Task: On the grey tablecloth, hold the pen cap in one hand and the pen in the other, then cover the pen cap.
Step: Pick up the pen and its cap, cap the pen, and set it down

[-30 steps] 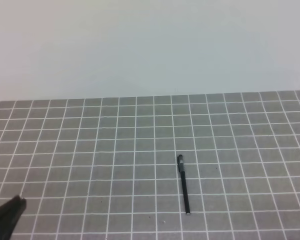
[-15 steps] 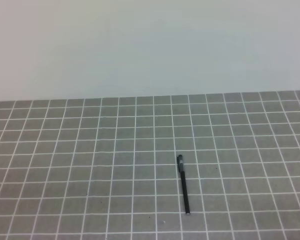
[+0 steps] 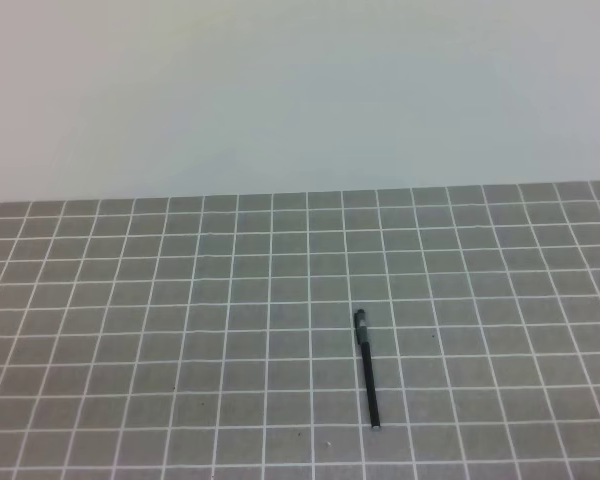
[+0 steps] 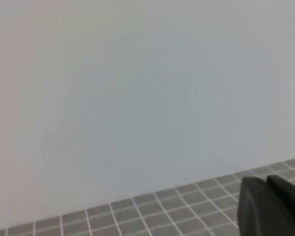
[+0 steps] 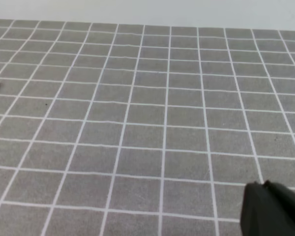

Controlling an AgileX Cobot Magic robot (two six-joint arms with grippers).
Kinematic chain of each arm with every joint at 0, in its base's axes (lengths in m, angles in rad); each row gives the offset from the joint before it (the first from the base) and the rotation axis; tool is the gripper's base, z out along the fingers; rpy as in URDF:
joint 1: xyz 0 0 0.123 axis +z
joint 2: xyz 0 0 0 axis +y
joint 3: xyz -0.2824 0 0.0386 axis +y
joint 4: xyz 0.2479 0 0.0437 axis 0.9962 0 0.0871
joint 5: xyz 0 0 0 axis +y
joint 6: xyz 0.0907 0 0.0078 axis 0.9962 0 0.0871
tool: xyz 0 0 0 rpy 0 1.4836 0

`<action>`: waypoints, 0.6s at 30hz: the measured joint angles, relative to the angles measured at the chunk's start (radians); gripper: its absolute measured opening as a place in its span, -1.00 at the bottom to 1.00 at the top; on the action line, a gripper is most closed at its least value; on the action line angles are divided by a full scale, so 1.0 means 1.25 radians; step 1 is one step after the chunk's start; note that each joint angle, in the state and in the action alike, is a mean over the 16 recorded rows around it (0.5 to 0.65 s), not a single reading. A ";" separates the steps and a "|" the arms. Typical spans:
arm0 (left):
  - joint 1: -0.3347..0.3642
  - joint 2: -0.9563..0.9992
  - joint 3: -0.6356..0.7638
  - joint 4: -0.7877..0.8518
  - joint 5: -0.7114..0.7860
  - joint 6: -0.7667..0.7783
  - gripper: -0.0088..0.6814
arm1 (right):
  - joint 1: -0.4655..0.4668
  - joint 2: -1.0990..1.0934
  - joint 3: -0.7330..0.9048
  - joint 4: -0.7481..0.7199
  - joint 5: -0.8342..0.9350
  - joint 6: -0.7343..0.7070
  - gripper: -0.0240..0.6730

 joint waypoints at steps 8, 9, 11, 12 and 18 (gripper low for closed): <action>0.092 -0.013 0.008 0.275 0.038 -0.290 -0.98 | 0.000 0.000 0.000 0.000 0.000 0.000 -0.94; 0.103 -0.016 0.012 0.295 0.042 -0.317 -0.98 | 0.000 0.000 0.000 0.000 0.000 0.000 -0.94; 0.123 -0.025 0.023 0.331 0.045 -0.365 -0.98 | 0.000 0.000 0.000 0.000 0.000 0.000 -0.94; 0.131 -0.030 0.030 0.346 0.046 -0.386 -0.98 | 0.000 0.000 0.000 0.000 0.000 0.000 -0.94; 0.151 -0.063 0.070 0.432 0.049 -0.509 -0.98 | 0.000 0.000 0.000 0.000 0.000 0.000 -0.94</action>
